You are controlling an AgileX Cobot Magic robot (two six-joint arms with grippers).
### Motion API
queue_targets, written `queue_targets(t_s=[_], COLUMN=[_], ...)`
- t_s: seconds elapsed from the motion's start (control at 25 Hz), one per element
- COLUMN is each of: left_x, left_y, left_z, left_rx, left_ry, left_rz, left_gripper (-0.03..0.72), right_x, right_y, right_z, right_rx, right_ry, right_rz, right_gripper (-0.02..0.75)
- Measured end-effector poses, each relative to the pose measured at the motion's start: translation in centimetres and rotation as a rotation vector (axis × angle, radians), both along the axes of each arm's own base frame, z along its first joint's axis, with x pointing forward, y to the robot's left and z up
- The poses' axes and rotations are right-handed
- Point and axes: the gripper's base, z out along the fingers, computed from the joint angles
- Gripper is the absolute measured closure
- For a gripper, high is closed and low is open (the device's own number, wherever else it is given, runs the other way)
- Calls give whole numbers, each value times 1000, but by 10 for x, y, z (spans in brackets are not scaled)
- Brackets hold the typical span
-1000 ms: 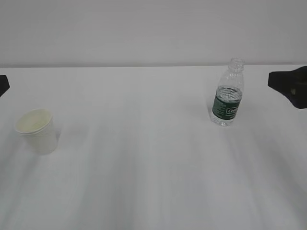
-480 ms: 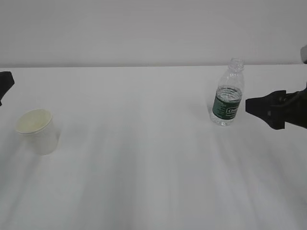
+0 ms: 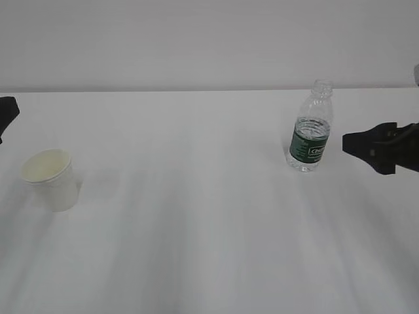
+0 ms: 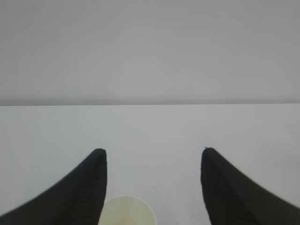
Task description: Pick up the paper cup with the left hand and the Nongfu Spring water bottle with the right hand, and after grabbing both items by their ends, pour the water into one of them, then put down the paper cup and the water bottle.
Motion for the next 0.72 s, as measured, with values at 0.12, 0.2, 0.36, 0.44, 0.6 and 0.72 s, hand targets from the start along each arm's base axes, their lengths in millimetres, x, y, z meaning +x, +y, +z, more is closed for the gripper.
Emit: queue_targets(t_s=[0.12,0.2,0.36,0.44,0.6,0.72], left_x=[0,0,0,0,0,0], left_y=[0,0,0,0,0,0], left_z=[0,0,1,1,1,1], left_rx=[-1,-1,-1,-1,-1,-1], left_ry=[-3,-4,-6,-6,-6,-6], left_rz=[0,0,0,0,0,0], left_gripper=[243,244,246,246,246,246], right_x=[2,2,3,3,3,1], right_y=[-13,-22,-32,-34,-37,-40], right_z=[0,0,0,0,-1,-6], right_rx=[-3,-5,-12,-20,-39,-64], right_ry=[-1,-2,-3,-1,4,23], right_rz=[-52,-86,-127,-138,-159,-189], right_gripper=[214,215,216,216,216,216])
